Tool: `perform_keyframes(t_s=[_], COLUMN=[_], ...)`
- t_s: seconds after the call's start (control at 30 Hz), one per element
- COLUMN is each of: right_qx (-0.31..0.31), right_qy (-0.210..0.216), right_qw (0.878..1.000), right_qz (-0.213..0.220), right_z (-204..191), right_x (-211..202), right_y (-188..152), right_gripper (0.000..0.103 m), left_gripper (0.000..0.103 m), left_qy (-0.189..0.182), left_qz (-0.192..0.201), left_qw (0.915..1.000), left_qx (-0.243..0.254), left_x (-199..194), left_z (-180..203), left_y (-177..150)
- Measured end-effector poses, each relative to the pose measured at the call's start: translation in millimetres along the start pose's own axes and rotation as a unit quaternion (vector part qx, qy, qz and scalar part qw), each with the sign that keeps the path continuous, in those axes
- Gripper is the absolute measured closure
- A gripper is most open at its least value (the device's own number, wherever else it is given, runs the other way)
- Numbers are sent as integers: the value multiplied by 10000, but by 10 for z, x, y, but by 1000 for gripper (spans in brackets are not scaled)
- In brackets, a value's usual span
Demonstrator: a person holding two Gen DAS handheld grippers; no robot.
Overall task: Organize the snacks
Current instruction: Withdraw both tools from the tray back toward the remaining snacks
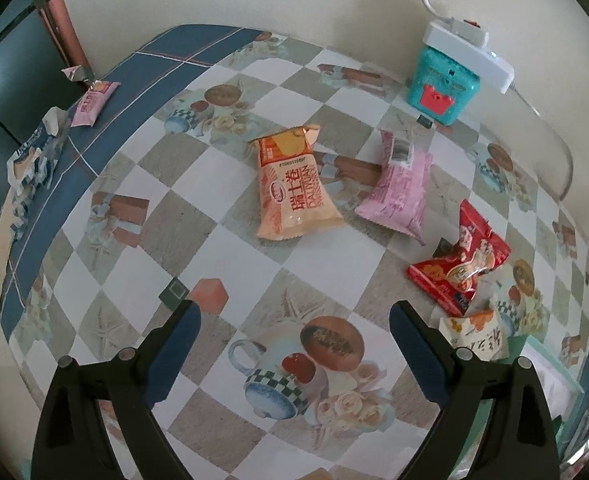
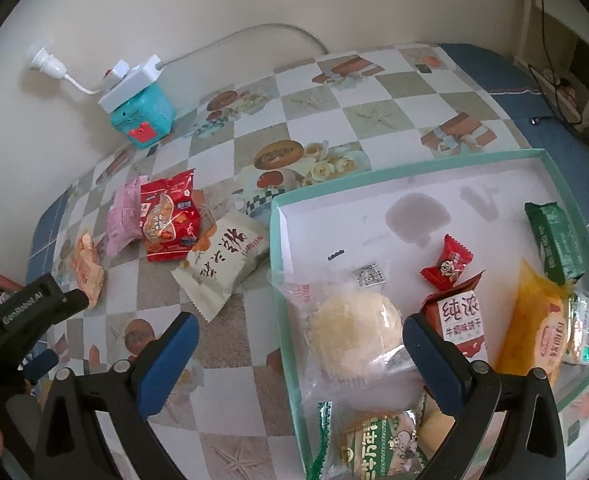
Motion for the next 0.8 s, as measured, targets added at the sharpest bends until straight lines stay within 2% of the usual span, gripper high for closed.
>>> perform_keyframes(t_s=[0.3, 0.6, 0.8], right_qx=[-206, -378, -437], right_qy=[-52, -82, -173], right_qw=[9995, 9992, 9989], right_qz=[-229, -36, 47], right_z=[-39, -103, -130], right_x=[131, 138, 213], right_y=[-30, 91, 160], right_gripper=[0, 0, 0], left_gripper=[8, 7, 7], left_qy=[14, 120, 165], left_qz=[53, 355, 374], left_qw=[10000, 9993, 9991], left_qx=[-36, 89, 136], left_x=[56, 95, 190], left_z=[0, 77, 136], left_y=[60, 158, 184])
Point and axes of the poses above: each gripper's, at about its wrist camera, not at the fingertips, and x roughly the way its jaws point, z to its right, y to its top, the point moved 6 cm from there along x, roughly the way its jaws point, and after that the axes turned 3 degrees about x, right-handed, at the moved point
